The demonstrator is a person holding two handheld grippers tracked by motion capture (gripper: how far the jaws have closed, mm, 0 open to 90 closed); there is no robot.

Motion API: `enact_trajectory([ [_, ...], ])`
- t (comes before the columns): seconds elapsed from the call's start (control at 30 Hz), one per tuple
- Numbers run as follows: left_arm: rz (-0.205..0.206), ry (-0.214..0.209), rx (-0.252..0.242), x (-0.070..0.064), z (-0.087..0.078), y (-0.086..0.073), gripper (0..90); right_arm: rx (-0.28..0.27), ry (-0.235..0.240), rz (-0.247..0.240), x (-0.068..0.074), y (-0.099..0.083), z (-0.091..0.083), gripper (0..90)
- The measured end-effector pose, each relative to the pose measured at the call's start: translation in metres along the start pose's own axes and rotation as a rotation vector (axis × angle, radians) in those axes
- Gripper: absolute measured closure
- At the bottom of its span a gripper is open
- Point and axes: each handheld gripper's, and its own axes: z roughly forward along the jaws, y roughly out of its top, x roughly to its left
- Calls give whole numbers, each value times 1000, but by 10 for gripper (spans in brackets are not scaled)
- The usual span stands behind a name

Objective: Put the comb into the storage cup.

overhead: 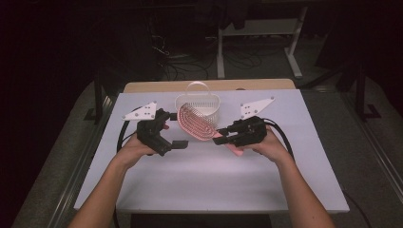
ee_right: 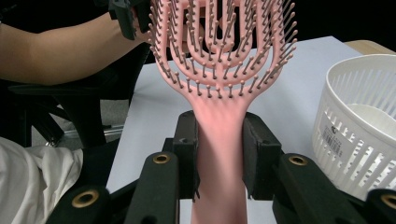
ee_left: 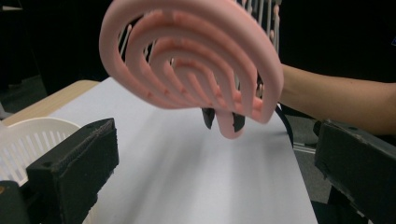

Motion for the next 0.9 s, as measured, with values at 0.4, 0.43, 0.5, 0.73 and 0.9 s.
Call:
enact_trajectory([
  [0.4,-6,-14,-28,1,4,-1,0,2,16,-3,1,0,5,687],
  [0.43,-11,-18,-32,1,5,-1,0,1,18,-2,1,0,5,687],
  [0.5,-12,-20,-32,1,6,-2,0,3,21,-2,2,0,6,687],
  [0.73,-18,-21,-42,2,8,-3,0,6,26,-4,2,0,8,686],
  [0.9,-21,-32,-53,2,9,-3,0,5,29,-3,2,0,9,686],
])
